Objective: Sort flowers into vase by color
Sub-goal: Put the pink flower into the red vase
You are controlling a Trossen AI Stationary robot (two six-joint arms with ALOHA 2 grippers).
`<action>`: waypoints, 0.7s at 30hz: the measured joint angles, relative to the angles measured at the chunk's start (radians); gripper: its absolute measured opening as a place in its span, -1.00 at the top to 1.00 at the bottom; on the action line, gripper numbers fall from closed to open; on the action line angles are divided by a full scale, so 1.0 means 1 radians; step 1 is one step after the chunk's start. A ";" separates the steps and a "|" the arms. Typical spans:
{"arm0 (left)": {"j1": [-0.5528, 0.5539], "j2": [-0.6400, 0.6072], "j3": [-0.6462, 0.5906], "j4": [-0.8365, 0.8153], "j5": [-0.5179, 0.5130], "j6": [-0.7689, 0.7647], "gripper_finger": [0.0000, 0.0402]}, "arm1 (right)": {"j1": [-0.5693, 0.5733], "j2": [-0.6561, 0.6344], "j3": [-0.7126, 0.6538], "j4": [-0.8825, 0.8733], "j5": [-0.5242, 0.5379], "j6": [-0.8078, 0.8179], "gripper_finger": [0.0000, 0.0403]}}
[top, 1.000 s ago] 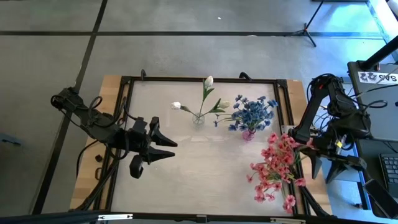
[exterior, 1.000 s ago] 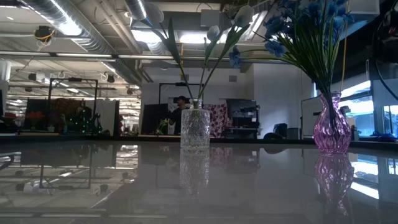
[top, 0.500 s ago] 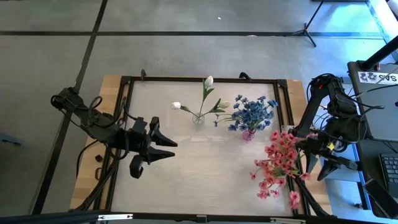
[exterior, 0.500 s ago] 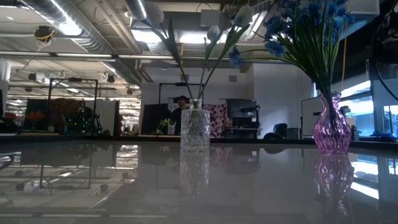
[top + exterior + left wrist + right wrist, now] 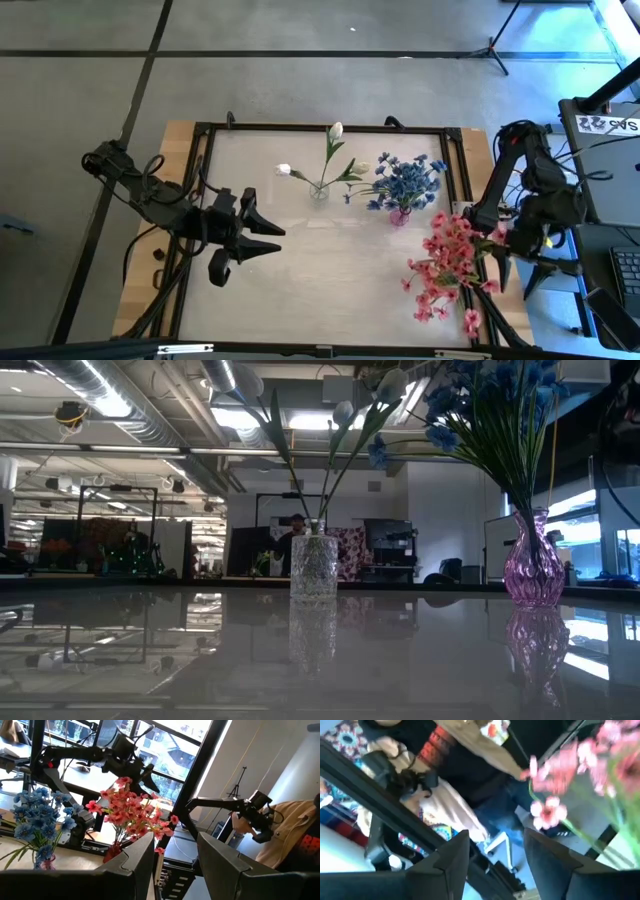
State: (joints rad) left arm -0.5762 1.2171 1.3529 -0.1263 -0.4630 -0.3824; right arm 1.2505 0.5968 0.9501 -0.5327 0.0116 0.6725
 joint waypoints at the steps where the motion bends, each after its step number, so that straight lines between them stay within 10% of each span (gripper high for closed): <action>1: 0.000 0.000 0.000 0.002 0.000 0.000 0.27 | 0.000 -0.005 -0.023 0.020 -0.014 -0.003 0.06; 21: 0.000 0.000 0.000 0.008 0.000 -0.004 0.27 | 0.000 -0.179 -0.205 0.337 0.017 -0.109 0.06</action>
State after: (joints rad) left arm -0.5762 1.2175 1.3529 -0.1184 -0.4633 -0.3862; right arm 1.2502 0.4174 0.7448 -0.1962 0.0283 0.5632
